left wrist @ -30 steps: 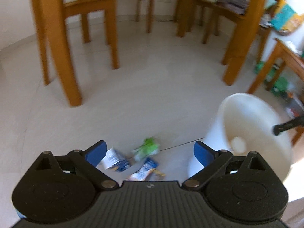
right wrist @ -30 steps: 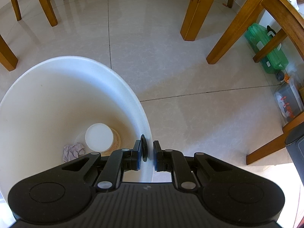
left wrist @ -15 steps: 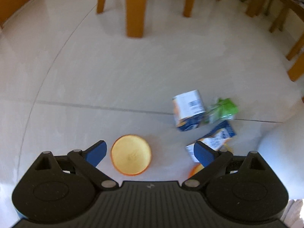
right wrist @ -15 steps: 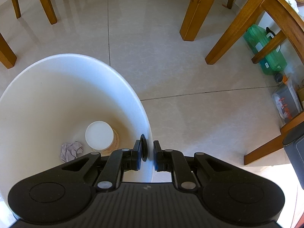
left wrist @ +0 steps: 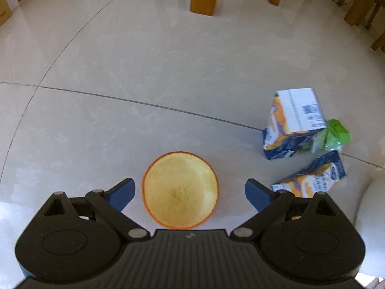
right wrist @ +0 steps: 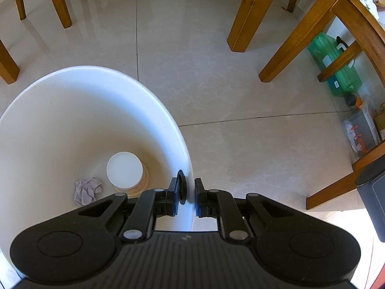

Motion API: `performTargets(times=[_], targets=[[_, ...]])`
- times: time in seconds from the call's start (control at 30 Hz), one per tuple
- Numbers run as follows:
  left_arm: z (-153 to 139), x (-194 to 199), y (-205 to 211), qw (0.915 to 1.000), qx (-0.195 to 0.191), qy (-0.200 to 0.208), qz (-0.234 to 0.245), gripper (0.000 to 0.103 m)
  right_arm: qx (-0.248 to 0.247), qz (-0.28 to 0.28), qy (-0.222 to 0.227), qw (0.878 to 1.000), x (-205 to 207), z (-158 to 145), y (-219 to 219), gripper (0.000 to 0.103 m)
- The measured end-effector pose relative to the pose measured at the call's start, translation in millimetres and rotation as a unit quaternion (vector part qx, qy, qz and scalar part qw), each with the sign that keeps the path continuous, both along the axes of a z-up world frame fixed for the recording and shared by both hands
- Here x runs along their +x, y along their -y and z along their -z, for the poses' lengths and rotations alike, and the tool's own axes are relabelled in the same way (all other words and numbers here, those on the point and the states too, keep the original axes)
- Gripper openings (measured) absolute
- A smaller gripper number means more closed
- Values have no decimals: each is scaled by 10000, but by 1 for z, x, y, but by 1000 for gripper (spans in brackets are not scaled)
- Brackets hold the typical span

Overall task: Collect trash
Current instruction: 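Move the left gripper down to an orange peel half and grasp it, then carry the orange peel over the white bin and open the left gripper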

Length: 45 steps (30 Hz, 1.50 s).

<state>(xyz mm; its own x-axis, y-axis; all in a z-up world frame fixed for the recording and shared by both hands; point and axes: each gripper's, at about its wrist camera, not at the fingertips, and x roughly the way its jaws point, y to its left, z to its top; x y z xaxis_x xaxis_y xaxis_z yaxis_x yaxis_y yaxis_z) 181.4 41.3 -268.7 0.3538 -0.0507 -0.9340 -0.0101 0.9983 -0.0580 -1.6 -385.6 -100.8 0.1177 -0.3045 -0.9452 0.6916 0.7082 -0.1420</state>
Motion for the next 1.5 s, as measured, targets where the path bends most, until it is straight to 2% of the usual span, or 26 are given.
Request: performTargets(times=[0.23,0.37,0.47,0.5,0.53,0.6,0.83,1.03,1.27,1.5], targets=[[20,5,-3,9995,53,-35,-325,98,4,22,-14,10000,2,0,1,15],[27,4,1,9991,262,9,-332,96,7,18,-12,10000,2,0,1,15],[27,1,-1,9988,304,91,-364,91,10,29,-8,10000,2,-1,2,15],[26,1,-2,9988,279,124,-371,85,7,28,-7,10000,2,-1,2,15],[25,1,-2,9989,257,127,-361,80,6,31,-7,10000,2,-1,2,15],[24,1,-1,9991,249,128,-304,76,5,24,-9,10000,2,-1,2,15],[24,0,1,9991,323,144,-221,74,8,32,-8,10000,2,-1,2,15],[21,-2,4,9989,459,-2,-3,72,-2,35,-10,10000,2,0,0,15],[-5,-14,10,9978,458,-53,467,71,-5,44,-14,10000,2,0,-1,15],[-69,-41,30,9909,261,11,1324,71,-39,23,-28,10000,2,0,-2,15]])
